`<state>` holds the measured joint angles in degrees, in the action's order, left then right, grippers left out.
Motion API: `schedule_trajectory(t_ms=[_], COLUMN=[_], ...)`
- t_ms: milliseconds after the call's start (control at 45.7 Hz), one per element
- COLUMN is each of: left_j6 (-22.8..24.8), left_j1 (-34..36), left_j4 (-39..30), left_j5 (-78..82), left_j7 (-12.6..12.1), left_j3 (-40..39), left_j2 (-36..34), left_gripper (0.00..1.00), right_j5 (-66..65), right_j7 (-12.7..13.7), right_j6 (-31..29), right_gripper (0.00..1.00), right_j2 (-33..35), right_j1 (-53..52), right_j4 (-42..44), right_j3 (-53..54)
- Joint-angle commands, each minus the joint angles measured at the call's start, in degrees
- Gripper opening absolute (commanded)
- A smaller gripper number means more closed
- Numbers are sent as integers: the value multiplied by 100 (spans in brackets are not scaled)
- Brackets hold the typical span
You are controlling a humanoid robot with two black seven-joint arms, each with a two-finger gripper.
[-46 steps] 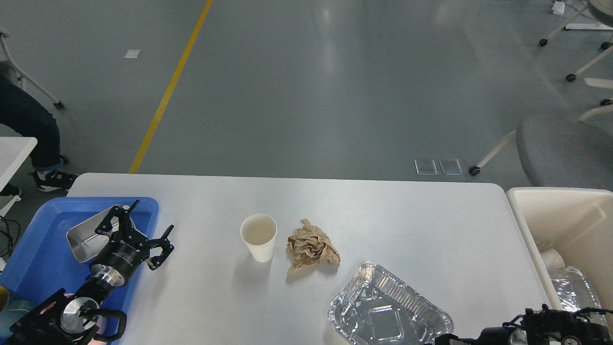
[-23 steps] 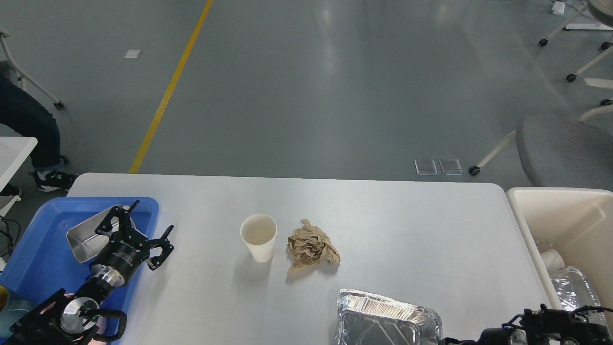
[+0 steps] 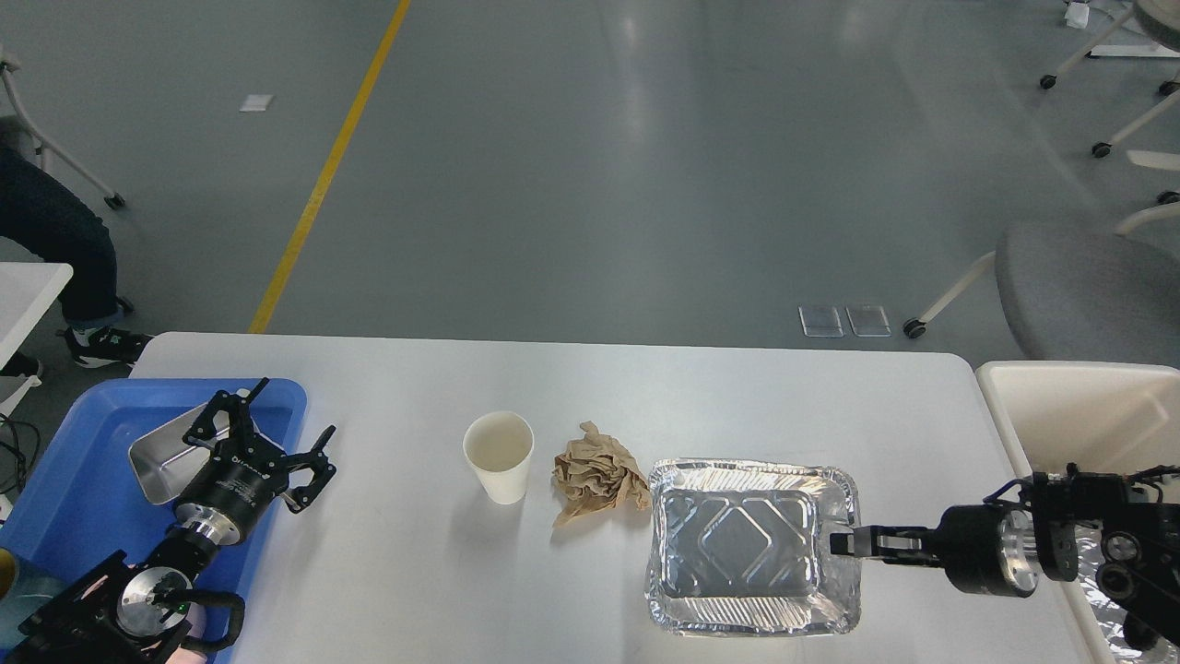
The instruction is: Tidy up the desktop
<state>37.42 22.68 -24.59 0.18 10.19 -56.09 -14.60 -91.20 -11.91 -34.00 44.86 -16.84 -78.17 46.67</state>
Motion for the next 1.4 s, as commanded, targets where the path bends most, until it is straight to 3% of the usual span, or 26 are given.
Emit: schedule_trajectory(t_ms=[0,241,482,657,1073,1379], left_j6=[-41,-331,-340,-340,-349,-358], left_j1=[26,114,167,193,193,176], left_j4=[-1,-1,-1,-1,-1,-1], left_j5=[9,9,52,290,307,589], left_j7=[0,-17,-8,-17,-35,-26], left_j3=[19,19,19,19,28,28], left_j2=[-51,-122,-166,-192,-210,-166], left_gripper=[97,97,97,97,97,97], right_j5=[119,199,155,172,190,945], right_j7=[-4,14,136,225,488,857], right_j6=[-45,-194,-835,-1135,-2049,-2100], right_gripper=[0,0,0,0,0,0], right_j2=[5,-12,-206,-223,-619,-926], right_j1=[-153,-144,-679,-1321,-1603,-1963], right_j4=[-84,-330,-277,-5,785,1507], right_j3=[-8,-87,-456,-1142,-1204,-1195])
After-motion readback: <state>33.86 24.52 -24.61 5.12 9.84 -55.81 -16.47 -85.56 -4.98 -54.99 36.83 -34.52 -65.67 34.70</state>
